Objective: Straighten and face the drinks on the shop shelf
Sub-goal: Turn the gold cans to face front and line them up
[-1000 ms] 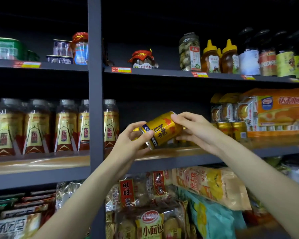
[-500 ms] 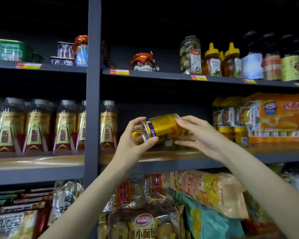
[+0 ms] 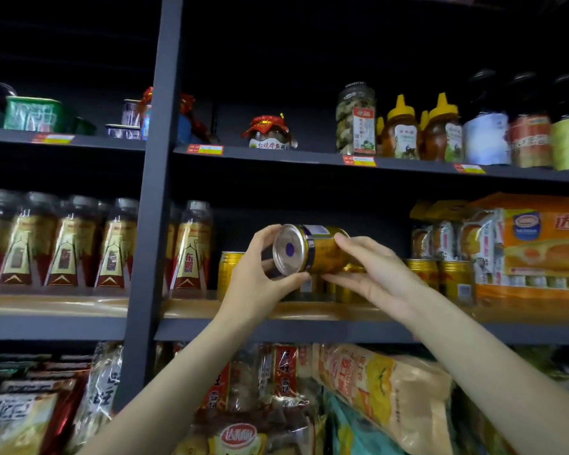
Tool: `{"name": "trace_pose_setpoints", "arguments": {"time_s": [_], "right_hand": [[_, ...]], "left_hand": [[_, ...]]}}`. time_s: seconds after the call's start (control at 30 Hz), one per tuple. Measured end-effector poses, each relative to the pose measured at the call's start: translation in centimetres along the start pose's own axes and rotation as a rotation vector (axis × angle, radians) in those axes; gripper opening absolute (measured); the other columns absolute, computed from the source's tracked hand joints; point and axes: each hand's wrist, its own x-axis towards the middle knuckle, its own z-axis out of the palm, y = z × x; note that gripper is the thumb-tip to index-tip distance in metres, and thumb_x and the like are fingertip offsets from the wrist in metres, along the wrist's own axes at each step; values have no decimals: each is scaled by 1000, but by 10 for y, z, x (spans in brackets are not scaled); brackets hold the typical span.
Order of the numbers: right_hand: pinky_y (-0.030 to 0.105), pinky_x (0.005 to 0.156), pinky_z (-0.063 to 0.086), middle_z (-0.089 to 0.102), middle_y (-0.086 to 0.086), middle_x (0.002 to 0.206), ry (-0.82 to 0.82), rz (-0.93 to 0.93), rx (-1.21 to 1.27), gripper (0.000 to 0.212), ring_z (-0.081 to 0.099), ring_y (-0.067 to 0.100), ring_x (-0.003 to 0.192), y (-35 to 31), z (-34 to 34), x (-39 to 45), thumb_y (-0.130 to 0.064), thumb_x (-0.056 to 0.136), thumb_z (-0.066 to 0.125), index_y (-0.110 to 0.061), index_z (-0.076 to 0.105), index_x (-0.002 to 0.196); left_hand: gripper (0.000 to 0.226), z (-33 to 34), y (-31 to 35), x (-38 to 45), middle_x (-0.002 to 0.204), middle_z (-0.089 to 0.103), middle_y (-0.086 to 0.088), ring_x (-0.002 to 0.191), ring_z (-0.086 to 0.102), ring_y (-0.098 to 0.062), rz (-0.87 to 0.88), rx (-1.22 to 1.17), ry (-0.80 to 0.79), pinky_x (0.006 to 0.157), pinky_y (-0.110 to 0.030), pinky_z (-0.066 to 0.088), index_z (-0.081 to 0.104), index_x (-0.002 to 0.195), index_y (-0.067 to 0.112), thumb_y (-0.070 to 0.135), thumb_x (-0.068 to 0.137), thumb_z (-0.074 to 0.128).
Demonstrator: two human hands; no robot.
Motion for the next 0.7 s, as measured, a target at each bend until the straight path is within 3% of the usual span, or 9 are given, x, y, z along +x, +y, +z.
{"name": "trace_pose_setpoints", "arguments": {"time_s": [0.07,0.17,0.27,0.37,0.47,0.6,0.7], "right_hand": [[30,76,58,61,14,114,53,-149,-102,24,66,24,99,1,-5,2,-14,83,68,-6,60,104],[26,76,56,65,1,102,35,-342,-206,20,67,16,94,1,-10,2,-9,81,71,-10,61,99],[24,75,55,65,-6,98,-64,-364,-197,23,68,9,90,-2,-15,3,-9,81,69,-13,59,101],[27,78,56,66,5,104,-147,-224,-115,29,68,14,93,-6,-16,4,-16,78,70,-13,56,103],[37,82,56,65,14,108,-155,-6,11,38,68,25,97,-5,-13,6,-27,77,68,-9,54,107],[40,77,55,67,23,106,-123,241,396,31,66,32,96,6,-4,1,-29,85,66,-8,58,107],[37,72,55,67,23,103,-121,311,492,36,66,33,94,12,2,-1,-35,87,64,-6,60,108]], "left_hand": [[64,9,0,1,128,52,4,105,61,-14,-121,-156,-27,86,-34,55,43,130,24,17,75,74],[64,19,1,0,119,59,-11,102,65,-24,-275,-410,-50,81,-37,57,48,128,23,19,71,75],[69,21,0,-2,114,62,-7,98,66,-18,-211,-358,-11,83,-35,56,49,126,29,22,66,81],[65,19,4,-4,114,57,1,98,61,-3,4,-102,68,75,-19,54,48,126,27,8,71,77],[71,15,9,-5,121,49,8,109,50,5,189,199,94,82,-11,48,43,125,28,9,69,79],[76,16,20,-6,117,45,25,107,47,16,148,101,149,80,-4,43,35,126,32,15,68,80],[70,17,23,-4,112,48,27,102,48,18,151,101,152,77,-3,42,40,121,29,17,66,81]]}}
